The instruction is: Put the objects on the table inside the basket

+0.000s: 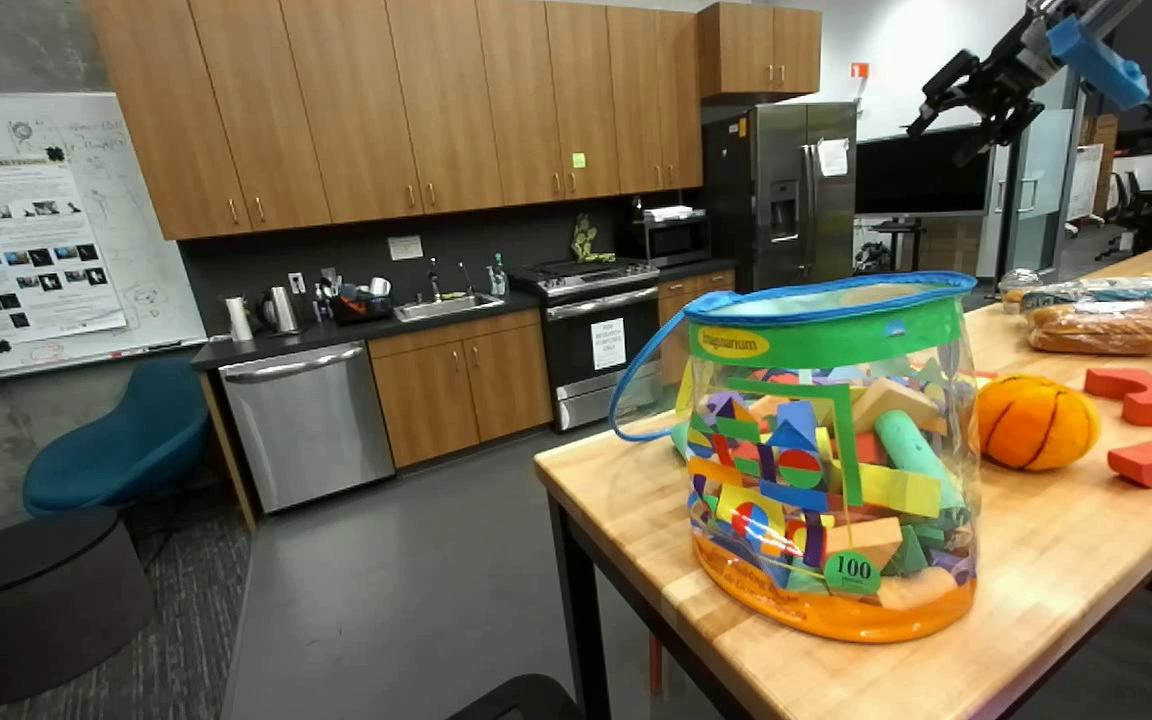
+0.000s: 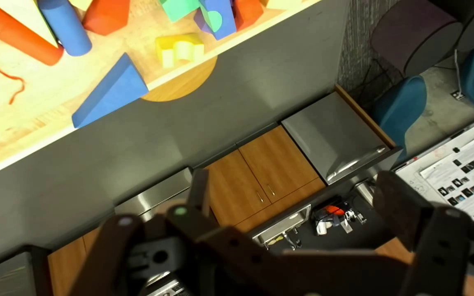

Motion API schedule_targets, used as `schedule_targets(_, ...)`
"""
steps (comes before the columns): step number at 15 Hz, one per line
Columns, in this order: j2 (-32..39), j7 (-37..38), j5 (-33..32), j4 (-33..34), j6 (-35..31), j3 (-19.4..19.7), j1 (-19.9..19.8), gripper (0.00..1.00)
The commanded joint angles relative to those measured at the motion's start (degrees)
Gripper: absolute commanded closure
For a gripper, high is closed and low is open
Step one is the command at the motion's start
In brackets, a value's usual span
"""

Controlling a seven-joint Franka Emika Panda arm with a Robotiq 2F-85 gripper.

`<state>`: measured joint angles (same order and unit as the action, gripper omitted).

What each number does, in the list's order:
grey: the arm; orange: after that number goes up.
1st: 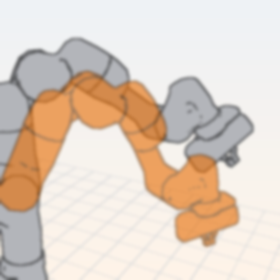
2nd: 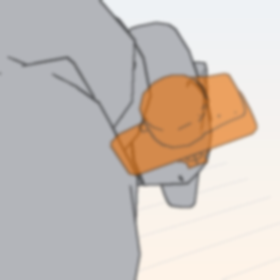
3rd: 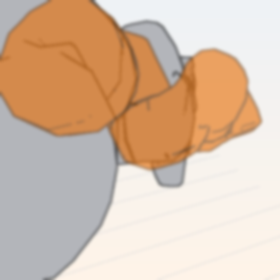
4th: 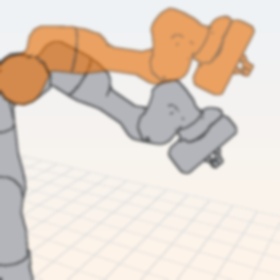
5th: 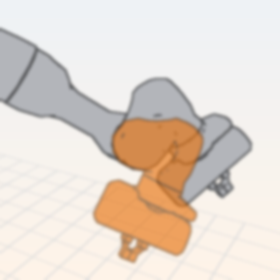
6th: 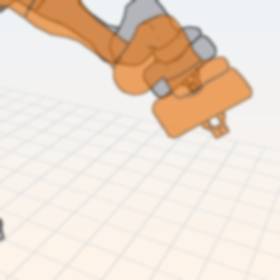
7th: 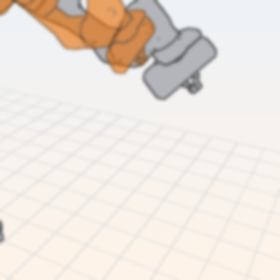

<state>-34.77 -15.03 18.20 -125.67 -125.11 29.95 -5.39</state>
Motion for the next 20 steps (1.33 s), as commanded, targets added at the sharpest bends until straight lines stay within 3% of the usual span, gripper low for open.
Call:
schedule_targets(1,2.2,-1.1,1.8,0.4,-0.3,0.4,-1.5,0.00)
schedule_targets(8,8.4,-1.9,-0.4,-3.2,-6.1,-0.7,-3.9,0.00)
schedule_targets(14,12.8,-0.2,-4.0,-7.9,-13.5,-5.9,-4.9,0.00)
schedule_targets(18,13.6,4.9,-9.0,-12.8,-19.2,-11.0,-6.0,0.00)
schedule_targets(19,13.9,2.2,-6.5,-10.9,-17.0,-9.0,-4.8,0.00)
schedule_targets(20,14.2,2.8,-6.8,-11.5,-17.5,-9.6,-4.8,0.00)
